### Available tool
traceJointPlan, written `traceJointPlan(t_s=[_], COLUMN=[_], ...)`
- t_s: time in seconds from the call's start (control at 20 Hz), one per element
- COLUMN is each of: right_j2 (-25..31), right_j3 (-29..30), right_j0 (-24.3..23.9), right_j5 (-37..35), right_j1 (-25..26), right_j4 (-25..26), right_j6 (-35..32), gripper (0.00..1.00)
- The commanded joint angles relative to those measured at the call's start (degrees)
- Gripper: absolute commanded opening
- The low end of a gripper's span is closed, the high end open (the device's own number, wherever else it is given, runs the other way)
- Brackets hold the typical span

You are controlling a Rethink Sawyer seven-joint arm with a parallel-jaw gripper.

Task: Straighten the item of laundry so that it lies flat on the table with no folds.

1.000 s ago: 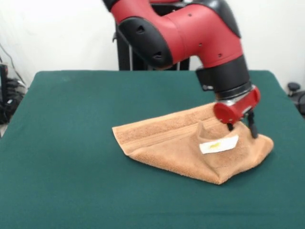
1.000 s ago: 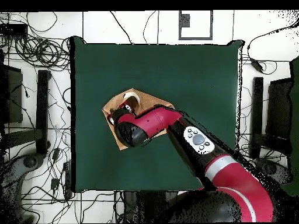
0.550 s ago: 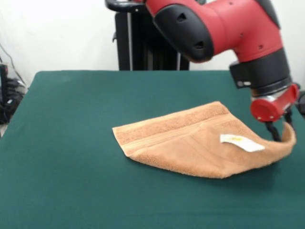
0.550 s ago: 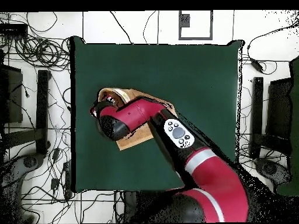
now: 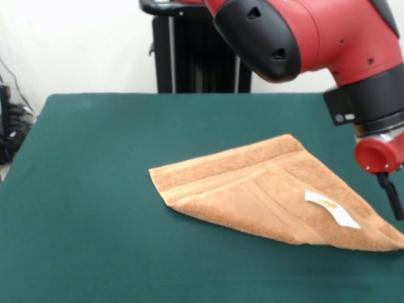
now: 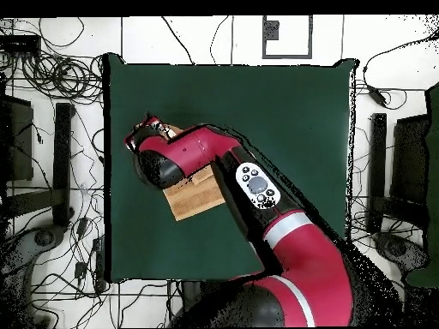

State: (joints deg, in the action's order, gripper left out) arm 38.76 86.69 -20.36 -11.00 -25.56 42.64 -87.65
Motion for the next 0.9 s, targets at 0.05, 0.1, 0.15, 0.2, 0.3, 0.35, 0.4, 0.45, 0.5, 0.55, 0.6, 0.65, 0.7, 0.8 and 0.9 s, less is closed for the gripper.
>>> traceJointPlan(t_s=[0.05,0.1,0.15,0.2,0.3,0.35,0.4,0.45,0.5,0.55,0.6,0.65,0.7,0.8,0.9], right_j2=[-0.34,-0.21,-0.49,-1.71,-3.03,-4.18,-4.75,-5.26,-5.91,-6.37,-6.69,-6.95,-7.08,-7.56,-6.99], right_j3=[-2.81,-2.49,-2.47,-2.76,-2.97,-3.39,-3.63,-3.6,-3.58,-3.35,-3.01,-2.8,-2.5,-2.06,-0.89], right_j0=[-0.23,-0.56,-0.62,-0.07,0.4,1.25,1.82,2.31,2.9,3.19,3.37,3.5,3.5,3.54,2.61], right_j5=[-3.49,-3.98,-5.22,-7.62,-10.45,-13.19,-15.55,-16.62,-18.52,-19.63,-20.72,-22.24,-23.61,-28.02,-30.78], right_j1=[4.18,4.12,4.08,3.82,3.55,3.26,2.92,2.67,2.22,1.83,1.39,1.08,0.7,-0.02,-0.6], right_j4=[0.4,0.33,0.26,0.49,0.68,0.5,0.47,0.47,0.29,0.09,-0.19,-0.34,-0.2,1.3,2.51], right_j6=[-0.07,0.3,0.92,1.94,3.19,3.85,4.93,4.96,5.1,4.8,4.45,4.64,5.24,9.18,13.5], gripper=[1.0,1.0,1.0,1.0,1.0,1.0,1.0,1.0,1.0,1.0,1.0,1.0,1.0,1.0,1.0])
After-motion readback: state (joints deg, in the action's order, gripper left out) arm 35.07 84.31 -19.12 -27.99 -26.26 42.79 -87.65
